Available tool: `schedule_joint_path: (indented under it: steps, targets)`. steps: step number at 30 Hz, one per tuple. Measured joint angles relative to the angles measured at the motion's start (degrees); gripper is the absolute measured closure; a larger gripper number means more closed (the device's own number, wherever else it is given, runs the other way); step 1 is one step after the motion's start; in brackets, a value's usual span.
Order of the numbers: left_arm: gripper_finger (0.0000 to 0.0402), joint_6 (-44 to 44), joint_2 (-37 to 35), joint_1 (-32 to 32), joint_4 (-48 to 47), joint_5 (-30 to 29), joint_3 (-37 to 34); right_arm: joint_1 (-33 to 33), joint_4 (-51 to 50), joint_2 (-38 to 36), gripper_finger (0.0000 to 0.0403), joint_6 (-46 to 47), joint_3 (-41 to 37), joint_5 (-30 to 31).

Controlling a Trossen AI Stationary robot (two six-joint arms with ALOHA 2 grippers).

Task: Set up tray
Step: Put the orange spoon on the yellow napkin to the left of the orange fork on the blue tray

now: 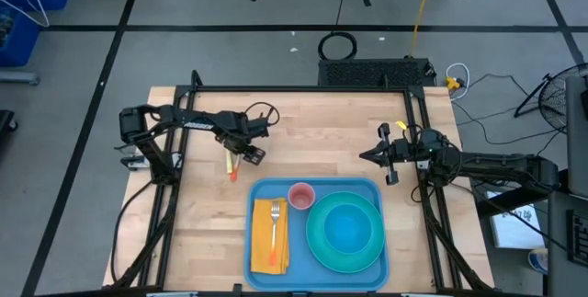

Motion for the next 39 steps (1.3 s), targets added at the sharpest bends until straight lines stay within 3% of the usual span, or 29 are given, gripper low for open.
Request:
schedule_joint_path:
  steps: [18, 28, 39]
  targets:
    - [0.0389, 0.16, -0.07, 0.96, -0.51, -0.57, -0.04, 0.0, 0.02, 0.0, 0.0403, 0.0, 0.0, 0.0]
    - [0.0392, -2.6, 0.28, 0.37, -1.72, -3.23, 3.4, 0.0, 0.33, 0.02, 0.0403, -1.07, 0.0, -0.02]
    - [0.0392, -5.26, 0.11, -6.58, -11.7, -7.9, 24.38, 0.0, 0.41, 0.01, 0.0403, -1.29, 0.0, -0.02]
